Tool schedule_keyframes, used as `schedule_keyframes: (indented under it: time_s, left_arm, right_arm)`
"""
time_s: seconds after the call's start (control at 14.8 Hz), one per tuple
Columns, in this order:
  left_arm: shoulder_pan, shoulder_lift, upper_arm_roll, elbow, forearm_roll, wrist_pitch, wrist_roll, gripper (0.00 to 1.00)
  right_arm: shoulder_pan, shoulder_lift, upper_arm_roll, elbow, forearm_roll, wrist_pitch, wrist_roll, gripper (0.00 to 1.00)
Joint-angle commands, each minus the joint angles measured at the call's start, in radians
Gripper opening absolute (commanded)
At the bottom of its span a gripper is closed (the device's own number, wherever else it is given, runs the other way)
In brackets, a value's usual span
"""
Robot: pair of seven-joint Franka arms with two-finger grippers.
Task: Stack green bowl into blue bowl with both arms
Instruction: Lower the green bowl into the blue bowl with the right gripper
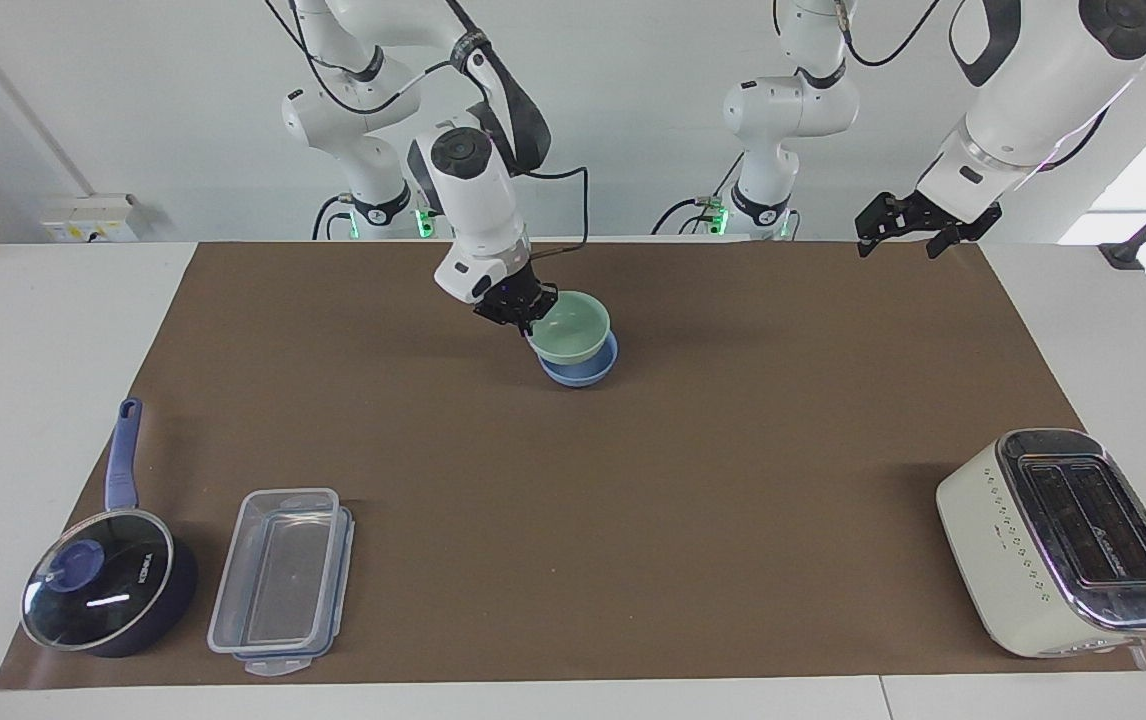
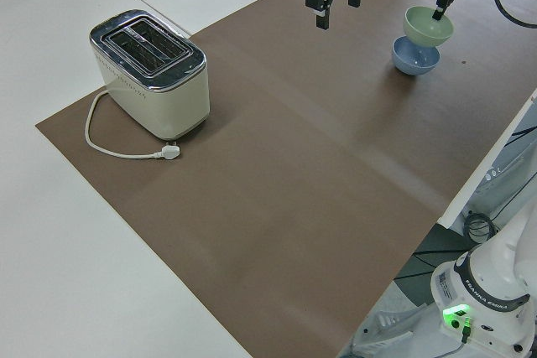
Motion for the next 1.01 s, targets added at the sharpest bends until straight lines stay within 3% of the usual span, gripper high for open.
schedule_keyframes:
  time_s: [0.0, 0.94]
  left_arm:
    - [-0.011, -0.007, 0.008, 0.011, 0.027, -0.011, -0.012, 1.00]
    - [-0.014, 0.000, 0.011, 0.006, 0.030, 0.081, -0.016, 1.00]
  right_arm:
    - [-0.004, 0.008, -0.002, 0.006, 0.047, 0.019, 0.015, 0.00]
    - [0.017, 0.031, -0.002, -0.037, 0.044, 0.085, 0.039, 0.00]
